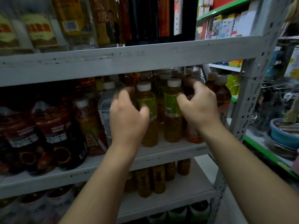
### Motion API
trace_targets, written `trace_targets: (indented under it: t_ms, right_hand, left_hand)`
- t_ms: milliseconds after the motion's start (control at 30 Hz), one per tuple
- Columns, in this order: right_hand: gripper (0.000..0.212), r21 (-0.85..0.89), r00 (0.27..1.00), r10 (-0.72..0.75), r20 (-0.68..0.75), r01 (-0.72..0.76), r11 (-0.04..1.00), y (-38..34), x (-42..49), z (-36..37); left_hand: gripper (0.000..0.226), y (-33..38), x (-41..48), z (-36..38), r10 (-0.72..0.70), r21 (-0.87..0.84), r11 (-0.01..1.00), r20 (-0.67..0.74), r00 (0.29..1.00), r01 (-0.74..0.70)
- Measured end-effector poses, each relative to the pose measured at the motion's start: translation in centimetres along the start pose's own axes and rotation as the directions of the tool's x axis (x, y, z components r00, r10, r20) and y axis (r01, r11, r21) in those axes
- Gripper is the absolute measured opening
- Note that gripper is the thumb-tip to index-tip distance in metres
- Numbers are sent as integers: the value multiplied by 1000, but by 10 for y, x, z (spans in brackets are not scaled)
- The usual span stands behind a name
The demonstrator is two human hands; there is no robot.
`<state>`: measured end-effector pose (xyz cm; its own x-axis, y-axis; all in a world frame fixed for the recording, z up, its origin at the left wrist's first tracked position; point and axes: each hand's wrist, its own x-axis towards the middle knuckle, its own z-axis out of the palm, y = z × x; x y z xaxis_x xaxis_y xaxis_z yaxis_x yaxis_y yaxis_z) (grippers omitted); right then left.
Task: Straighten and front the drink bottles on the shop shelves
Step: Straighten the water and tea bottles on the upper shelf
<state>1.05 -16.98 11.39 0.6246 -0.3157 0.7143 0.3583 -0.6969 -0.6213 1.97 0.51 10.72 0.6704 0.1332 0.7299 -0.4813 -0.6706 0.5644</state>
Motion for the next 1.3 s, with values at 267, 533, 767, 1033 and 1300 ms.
trace_targets:
  t_ms: [267, 533, 767, 1033, 1300]
  right_hand:
    - [48, -18, 920, 171, 352, -175, 984, -3, 43, -1]
    - [24, -29, 928, 168, 333, -168, 985, -10, 50, -1]
    - [28, 50, 934, 190, 303, -214, 976, -16, 48, 3]
    - [33, 78, 928, 198, 316, -234, 969, -15, 45, 3]
    - [23, 83, 822, 220, 525, -307, 948, -11, 37, -7]
  left_hand:
    - [25, 21, 38, -17, 59, 84, 993, 278, 959, -86]
    - [48, 25, 65, -6, -71, 206, 977, 546, 835, -52]
    - [39, 21, 62, -2, -9, 41, 999, 503, 864, -13]
    - [46, 19, 59, -1, 35, 120, 989, 376, 926, -86]
    - [66, 10, 66, -19, 39, 73, 991, 631, 775, -110]
